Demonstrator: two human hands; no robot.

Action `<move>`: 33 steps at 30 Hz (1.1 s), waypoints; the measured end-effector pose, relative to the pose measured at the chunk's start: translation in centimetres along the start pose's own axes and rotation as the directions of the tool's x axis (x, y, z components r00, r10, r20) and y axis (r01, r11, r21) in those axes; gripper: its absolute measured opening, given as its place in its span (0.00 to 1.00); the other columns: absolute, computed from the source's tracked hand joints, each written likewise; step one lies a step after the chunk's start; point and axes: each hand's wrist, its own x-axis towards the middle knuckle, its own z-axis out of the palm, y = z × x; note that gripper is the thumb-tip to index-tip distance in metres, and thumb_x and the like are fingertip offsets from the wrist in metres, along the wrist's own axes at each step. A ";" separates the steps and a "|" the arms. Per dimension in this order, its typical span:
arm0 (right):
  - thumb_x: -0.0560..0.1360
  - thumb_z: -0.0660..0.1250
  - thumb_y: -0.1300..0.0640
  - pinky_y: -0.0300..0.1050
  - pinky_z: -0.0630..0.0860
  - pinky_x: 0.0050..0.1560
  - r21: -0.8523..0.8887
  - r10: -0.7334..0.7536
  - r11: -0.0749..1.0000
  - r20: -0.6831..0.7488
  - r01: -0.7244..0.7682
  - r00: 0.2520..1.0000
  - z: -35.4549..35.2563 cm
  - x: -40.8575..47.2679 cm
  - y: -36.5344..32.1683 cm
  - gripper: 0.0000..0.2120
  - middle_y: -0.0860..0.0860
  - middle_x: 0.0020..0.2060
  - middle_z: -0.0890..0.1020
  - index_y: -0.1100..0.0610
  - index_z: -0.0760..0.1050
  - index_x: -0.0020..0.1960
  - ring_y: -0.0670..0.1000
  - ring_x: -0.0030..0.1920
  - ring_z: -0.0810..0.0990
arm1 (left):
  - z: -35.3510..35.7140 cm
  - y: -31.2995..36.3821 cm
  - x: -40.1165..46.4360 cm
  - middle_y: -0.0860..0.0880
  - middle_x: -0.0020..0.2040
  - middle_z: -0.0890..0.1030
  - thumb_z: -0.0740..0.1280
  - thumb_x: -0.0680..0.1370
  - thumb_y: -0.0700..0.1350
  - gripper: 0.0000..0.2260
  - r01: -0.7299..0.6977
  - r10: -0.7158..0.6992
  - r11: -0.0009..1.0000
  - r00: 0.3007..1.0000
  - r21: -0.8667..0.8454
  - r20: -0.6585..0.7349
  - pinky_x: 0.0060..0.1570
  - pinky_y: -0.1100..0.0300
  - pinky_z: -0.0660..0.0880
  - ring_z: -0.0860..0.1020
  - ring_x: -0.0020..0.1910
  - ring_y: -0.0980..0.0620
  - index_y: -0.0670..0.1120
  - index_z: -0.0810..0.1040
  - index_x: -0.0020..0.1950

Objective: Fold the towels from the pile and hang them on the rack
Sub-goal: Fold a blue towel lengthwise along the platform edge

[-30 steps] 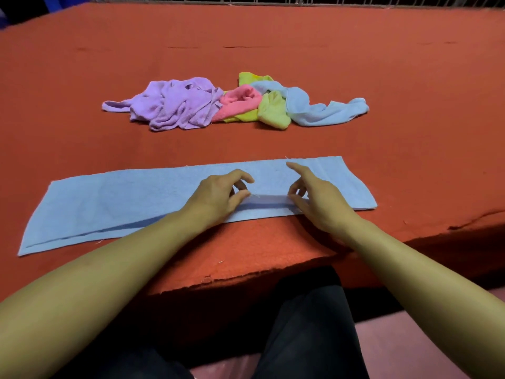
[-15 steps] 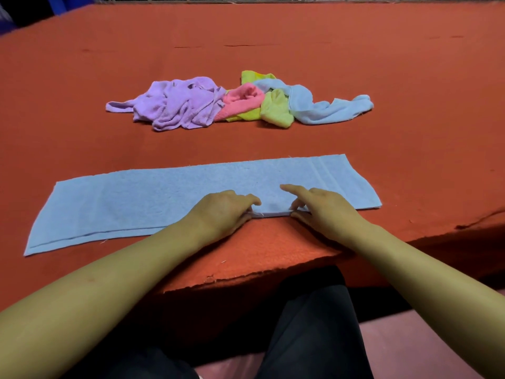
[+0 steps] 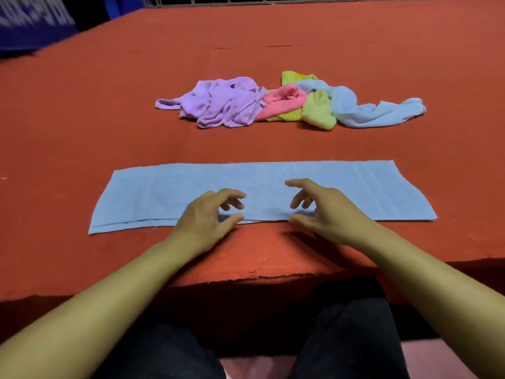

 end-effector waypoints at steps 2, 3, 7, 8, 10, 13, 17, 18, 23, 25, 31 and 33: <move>0.73 0.73 0.49 0.41 0.75 0.52 0.036 -0.066 0.997 0.053 0.065 0.996 2.9 1.6 -2.4 0.29 0.36 0.48 0.79 0.41 0.65 0.71 0.41 0.48 0.77 | -3.0 -2.5 -2.7 0.66 0.47 0.81 0.74 0.73 0.42 0.18 0.081 -0.076 0.996 0.992 0.046 -0.098 0.48 0.58 0.76 0.77 0.46 0.58 0.57 0.77 0.59; 0.74 0.72 0.49 0.42 0.75 0.53 0.045 -0.095 0.995 0.075 0.092 0.993 4.3 2.4 -3.7 0.28 0.36 0.48 0.79 0.41 0.66 0.70 0.41 0.48 0.77 | -4.7 -3.8 -4.0 0.66 0.48 0.81 0.74 0.73 0.42 0.19 0.129 -0.120 0.990 0.983 0.062 -0.139 0.48 0.58 0.76 0.77 0.46 0.57 0.58 0.76 0.59; 0.75 0.71 0.51 0.43 0.73 0.53 0.048 -0.202 0.979 0.085 0.199 0.976 9.6 5.7 -8.9 0.26 0.35 0.48 0.78 0.42 0.66 0.70 0.41 0.49 0.73 | -11.0 -9.1 -8.6 0.66 0.45 0.81 0.75 0.72 0.42 0.19 0.336 -0.296 0.928 0.927 0.158 -0.232 0.47 0.72 0.70 0.76 0.45 0.61 0.58 0.76 0.58; 0.75 0.70 0.51 0.43 0.73 0.52 0.038 -0.219 0.975 0.071 0.217 0.973 10.5 6.5 -10.0 0.26 0.35 0.48 0.77 0.43 0.67 0.70 0.41 0.48 0.72 | -12.2 -10.2 -9.4 0.66 0.44 0.81 0.76 0.72 0.42 0.19 0.368 -0.323 0.910 0.918 0.190 -0.231 0.48 0.71 0.69 0.76 0.45 0.62 0.57 0.76 0.58; 0.75 0.70 0.52 0.44 0.72 0.49 0.009 -0.240 0.971 0.050 0.240 0.969 12.1 7.9 -11.8 0.25 0.36 0.48 0.77 0.43 0.68 0.70 0.42 0.48 0.70 | -13.9 -11.9 -10.6 0.64 0.47 0.80 0.77 0.71 0.44 0.21 0.410 -0.369 0.888 0.906 0.207 -0.208 0.53 0.65 0.71 0.77 0.48 0.60 0.57 0.74 0.60; 0.75 0.69 0.52 0.44 0.71 0.48 -0.020 -0.239 0.971 0.051 0.240 0.970 13.9 9.5 -13.7 0.23 0.38 0.50 0.79 0.43 0.69 0.69 0.43 0.48 0.69 | -15.2 -13.7 -11.0 0.62 0.50 0.81 0.77 0.71 0.43 0.22 0.410 -0.391 0.900 0.910 0.148 -0.138 0.57 0.60 0.74 0.79 0.52 0.57 0.57 0.74 0.61; 0.78 0.64 0.52 0.45 0.69 0.46 -0.030 -0.164 0.986 0.007 0.164 0.986 15.1 10.9 -14.3 0.16 0.39 0.49 0.79 0.44 0.71 0.65 0.43 0.47 0.70 | -16.0 -15.1 -10.2 0.60 0.49 0.83 0.73 0.75 0.42 0.18 0.393 -0.387 0.919 0.915 0.037 -0.111 0.47 0.71 0.72 0.80 0.47 0.60 0.61 0.73 0.56; 0.78 0.64 0.53 0.45 0.70 0.47 -0.036 -0.151 0.988 0.011 0.151 0.988 15.2 11.1 -14.3 0.16 0.39 0.48 0.79 0.44 0.72 0.65 0.44 0.48 0.70 | -16.1 -15.5 -10.0 0.60 0.48 0.83 0.72 0.76 0.41 0.17 0.394 -0.388 0.918 0.916 0.044 -0.105 0.45 0.73 0.71 0.80 0.47 0.60 0.60 0.73 0.56; 0.78 0.65 0.54 0.46 0.73 0.51 -0.068 -0.122 0.990 0.058 0.126 0.991 15.2 11.4 -14.2 0.16 0.41 0.48 0.80 0.47 0.72 0.65 0.48 0.51 0.76 | -16.2 -16.0 -8.9 0.60 0.44 0.81 0.72 0.75 0.42 0.14 0.368 -0.365 0.914 0.930 0.171 -0.046 0.48 0.65 0.73 0.79 0.42 0.58 0.52 0.78 0.59; 0.79 0.65 0.55 0.46 0.73 0.52 -0.067 -0.124 0.989 0.067 0.128 0.990 15.0 11.6 -14.3 0.16 0.41 0.48 0.80 0.47 0.72 0.66 0.48 0.51 0.77 | -16.4 -15.8 -8.4 0.61 0.43 0.80 0.71 0.77 0.42 0.13 0.314 -0.307 0.918 0.949 0.241 -0.067 0.49 0.62 0.72 0.77 0.43 0.56 0.50 0.78 0.61; 0.79 0.65 0.56 0.41 0.68 0.48 -0.014 -0.169 0.985 0.046 0.170 0.985 14.6 11.4 -14.5 0.16 0.40 0.47 0.78 0.46 0.72 0.66 0.44 0.44 0.74 | -17.1 -16.4 -9.9 0.68 0.40 0.79 0.72 0.76 0.41 0.14 0.225 -0.203 0.939 0.973 0.260 -0.109 0.47 0.72 0.67 0.75 0.43 0.61 0.51 0.78 0.60; 0.79 0.65 0.56 0.40 0.67 0.47 -0.025 -0.210 0.977 0.061 0.211 0.976 15.0 11.0 -14.4 0.16 0.39 0.46 0.77 0.46 0.72 0.66 0.42 0.44 0.72 | -16.8 -16.6 -10.8 0.71 0.45 0.78 0.72 0.76 0.41 0.14 0.216 -0.199 0.943 0.976 0.255 -0.092 0.47 0.72 0.67 0.75 0.44 0.63 0.52 0.78 0.60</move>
